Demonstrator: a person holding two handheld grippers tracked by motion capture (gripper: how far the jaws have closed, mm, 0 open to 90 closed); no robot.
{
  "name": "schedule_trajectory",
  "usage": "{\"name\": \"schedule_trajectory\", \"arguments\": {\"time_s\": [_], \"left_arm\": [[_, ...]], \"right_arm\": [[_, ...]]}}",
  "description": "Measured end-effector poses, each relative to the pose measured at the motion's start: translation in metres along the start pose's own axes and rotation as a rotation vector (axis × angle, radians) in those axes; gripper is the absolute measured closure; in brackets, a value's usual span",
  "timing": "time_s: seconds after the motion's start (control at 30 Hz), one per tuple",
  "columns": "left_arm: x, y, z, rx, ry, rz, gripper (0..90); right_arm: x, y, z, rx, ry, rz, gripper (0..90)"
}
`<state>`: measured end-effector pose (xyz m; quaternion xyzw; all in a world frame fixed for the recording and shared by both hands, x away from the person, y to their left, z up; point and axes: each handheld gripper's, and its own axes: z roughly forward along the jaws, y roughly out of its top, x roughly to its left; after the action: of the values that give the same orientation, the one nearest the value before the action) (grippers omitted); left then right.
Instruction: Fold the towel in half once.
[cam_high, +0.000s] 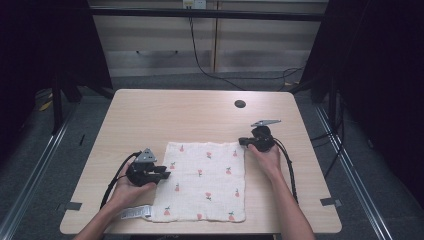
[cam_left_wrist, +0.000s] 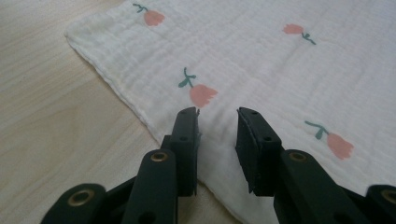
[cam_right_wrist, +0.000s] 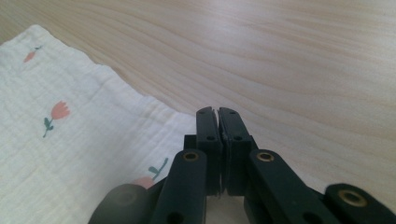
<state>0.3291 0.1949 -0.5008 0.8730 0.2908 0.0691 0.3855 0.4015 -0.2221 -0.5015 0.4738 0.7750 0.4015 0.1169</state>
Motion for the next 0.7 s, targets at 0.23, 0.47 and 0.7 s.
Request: {"name": "schedule_trajectory", "arguments": {"time_s": [0.23,0.47,0.7], "left_arm": [[0.001,0.000,0.000,-0.003,-0.007,-0.005,67.9],[0.008,0.006,0.000,-0.007,-0.011,-0.031,63.4],[0.034,0.022,0.002,-0.064,0.050,-0.114,59.5]], "right_arm": [[0.014,-0.001,-0.014,-0.045,0.027,-0.015,88.5],[0.029,0.000,-0.020,-0.037,0.053,-0.065,88.5],[0.036,-0.003,-0.026,-0.049,0.079,-0.068,88.5]]}}
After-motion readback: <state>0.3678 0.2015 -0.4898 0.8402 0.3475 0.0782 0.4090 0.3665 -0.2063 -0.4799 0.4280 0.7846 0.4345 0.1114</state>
